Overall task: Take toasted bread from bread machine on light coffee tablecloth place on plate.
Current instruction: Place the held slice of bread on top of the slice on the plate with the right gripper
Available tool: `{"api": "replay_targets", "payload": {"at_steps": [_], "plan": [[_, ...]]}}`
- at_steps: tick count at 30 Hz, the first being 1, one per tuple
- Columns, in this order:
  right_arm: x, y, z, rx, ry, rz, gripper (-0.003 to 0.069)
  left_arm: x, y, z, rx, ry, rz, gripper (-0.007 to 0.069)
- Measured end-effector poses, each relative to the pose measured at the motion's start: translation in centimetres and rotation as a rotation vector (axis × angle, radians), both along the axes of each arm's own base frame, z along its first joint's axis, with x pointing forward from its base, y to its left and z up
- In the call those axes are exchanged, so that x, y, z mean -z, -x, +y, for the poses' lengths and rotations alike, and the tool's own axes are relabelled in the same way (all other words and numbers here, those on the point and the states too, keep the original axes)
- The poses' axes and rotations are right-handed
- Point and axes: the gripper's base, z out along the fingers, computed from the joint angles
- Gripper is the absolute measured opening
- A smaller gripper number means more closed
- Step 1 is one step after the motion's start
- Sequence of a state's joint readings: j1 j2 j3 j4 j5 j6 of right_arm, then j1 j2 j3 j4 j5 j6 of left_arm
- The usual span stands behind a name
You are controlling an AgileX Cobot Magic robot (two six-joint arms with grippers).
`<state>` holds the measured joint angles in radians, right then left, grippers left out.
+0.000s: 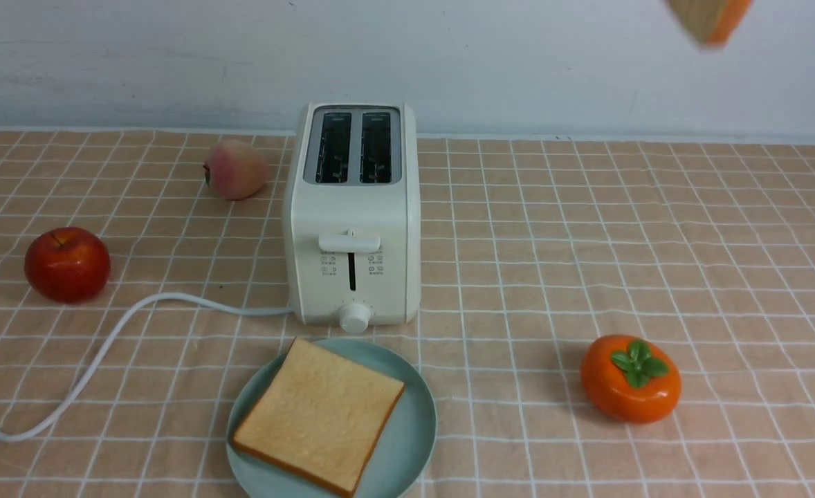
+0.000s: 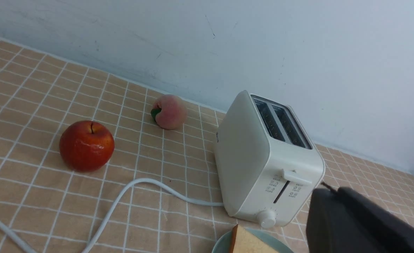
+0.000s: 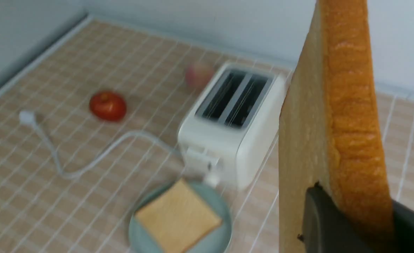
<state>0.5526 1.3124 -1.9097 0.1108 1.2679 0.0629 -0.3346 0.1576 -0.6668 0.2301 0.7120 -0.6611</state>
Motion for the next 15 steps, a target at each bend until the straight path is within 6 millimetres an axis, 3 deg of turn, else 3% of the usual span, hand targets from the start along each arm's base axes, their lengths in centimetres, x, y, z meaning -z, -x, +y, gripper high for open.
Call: {"api": "replay_targets", "payload": {"at_steps": [1, 2, 5, 6, 10, 15], "plan": [[0.0, 0.0, 0.1, -0.007, -0.005, 0.003, 0.0099, 0.0, 0.0, 0.0, 0.000, 0.000, -0.001, -0.0014], [3.5, -0.2, 1.0, -0.064, 0.012, 0.131, 0.0099, 0.0, 0.0, 0.0, 0.000, 0.000, -0.001, -0.0014], [11.3, -2.0, 3.8, -0.156, -0.027, 0.317, 0.0099, 0.0, 0.0, 0.0, 0.000, 0.000, -0.001, -0.0014], [11.6, -2.2, 4.0, -0.166, -0.047, 0.314, 0.0099, 0.0, 0.0, 0.0, 0.000, 0.000, -0.001, -0.0014], [19.2, -4.9, 7.1, -0.192, -0.202, 0.431, 0.0099, 0.1, -0.1, -0.1, 0.003, 0.003, 0.005, -0.0014], [22.7, -7.5, 9.6, -0.215, -0.363, 0.472, 0.0099, 0.4, -0.1, -0.1, 0.008, 0.009, 0.029, -0.0014]]}}
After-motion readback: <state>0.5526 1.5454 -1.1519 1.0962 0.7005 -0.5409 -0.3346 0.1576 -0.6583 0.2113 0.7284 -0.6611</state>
